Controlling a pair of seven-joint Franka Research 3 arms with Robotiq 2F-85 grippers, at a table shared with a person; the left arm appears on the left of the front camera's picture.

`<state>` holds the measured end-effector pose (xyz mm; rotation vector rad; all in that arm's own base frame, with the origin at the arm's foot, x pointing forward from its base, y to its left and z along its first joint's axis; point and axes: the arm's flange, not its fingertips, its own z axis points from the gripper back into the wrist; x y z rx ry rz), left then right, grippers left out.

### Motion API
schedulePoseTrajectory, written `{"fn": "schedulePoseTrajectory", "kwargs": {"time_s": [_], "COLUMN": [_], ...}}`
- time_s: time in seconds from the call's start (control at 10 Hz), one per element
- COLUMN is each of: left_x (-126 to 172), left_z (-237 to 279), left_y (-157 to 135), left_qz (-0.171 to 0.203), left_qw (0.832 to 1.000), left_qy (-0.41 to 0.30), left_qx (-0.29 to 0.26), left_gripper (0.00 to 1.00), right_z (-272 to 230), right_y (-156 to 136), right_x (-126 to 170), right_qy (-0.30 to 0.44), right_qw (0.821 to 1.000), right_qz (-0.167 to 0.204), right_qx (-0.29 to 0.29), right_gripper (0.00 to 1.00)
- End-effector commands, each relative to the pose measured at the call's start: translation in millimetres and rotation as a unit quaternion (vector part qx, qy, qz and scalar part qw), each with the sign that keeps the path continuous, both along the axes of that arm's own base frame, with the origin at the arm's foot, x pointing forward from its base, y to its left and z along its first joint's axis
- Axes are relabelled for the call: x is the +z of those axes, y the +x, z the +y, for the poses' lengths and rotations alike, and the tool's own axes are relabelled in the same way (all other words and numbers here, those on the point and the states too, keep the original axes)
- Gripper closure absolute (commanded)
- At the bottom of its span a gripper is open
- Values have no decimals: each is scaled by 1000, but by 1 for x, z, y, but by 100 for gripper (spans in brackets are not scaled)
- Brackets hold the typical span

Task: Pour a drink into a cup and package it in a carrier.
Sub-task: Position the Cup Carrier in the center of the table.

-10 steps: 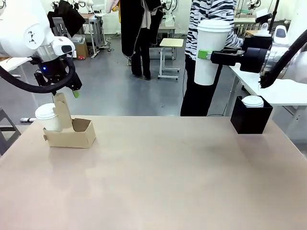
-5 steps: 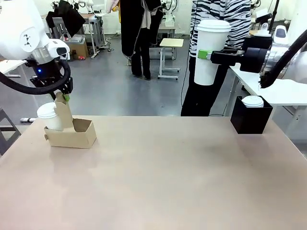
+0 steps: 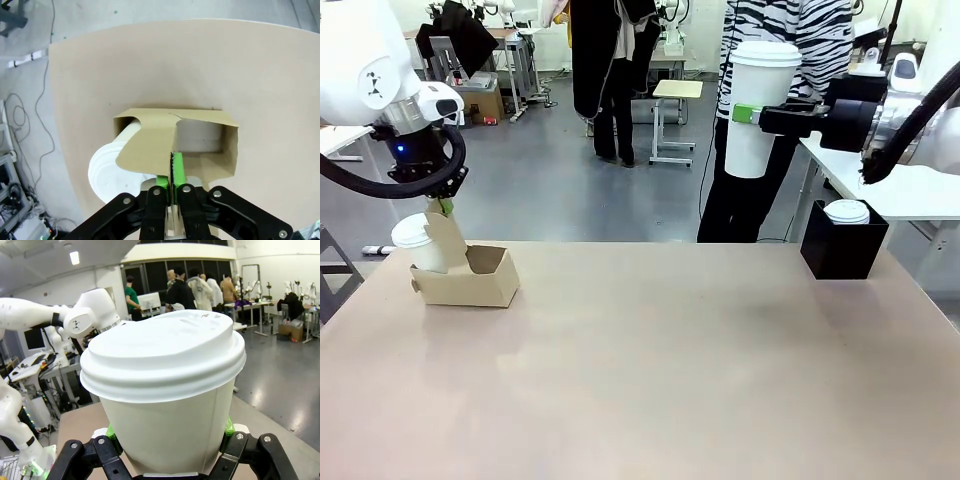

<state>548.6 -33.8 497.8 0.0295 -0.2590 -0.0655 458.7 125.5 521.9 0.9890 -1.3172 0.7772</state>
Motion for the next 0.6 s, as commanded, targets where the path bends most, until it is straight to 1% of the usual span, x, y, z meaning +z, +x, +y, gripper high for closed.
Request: {"fn": "schedulePoseTrajectory", "kwargs": {"time_s": [0.0, 0.1, 0.2, 0.3, 0.5], "left_x": [-1, -1, -2, 0, 0], "left_z": [0, 0, 0, 0, 0], "left_y": [-9, -10, -8, -2, -2], "left_qz": [-7, -8, -23, 0, 0], "left_qw": [1000, 1000, 999, 1000, 1000], "left_qy": [5, 5, 8, 0, 0], "left_qx": [13, 15, 43, 1, 1], "left_gripper": [100, 100, 100, 100, 100], "right_z": [2, 2, 2, 2, 2], "right_y": [2, 2, 2, 2, 2], "right_x": [4, 4, 4, 4, 4], "right_qy": [4, 4, 4, 4, 4], "right_qw": [1000, 1000, 1000, 1000, 1000], "right_qz": [-10, -10, -10, -10, -10], "right_qx": [2, 2, 2, 2, 2], "right_gripper": [17, 17, 17, 17, 17]}}
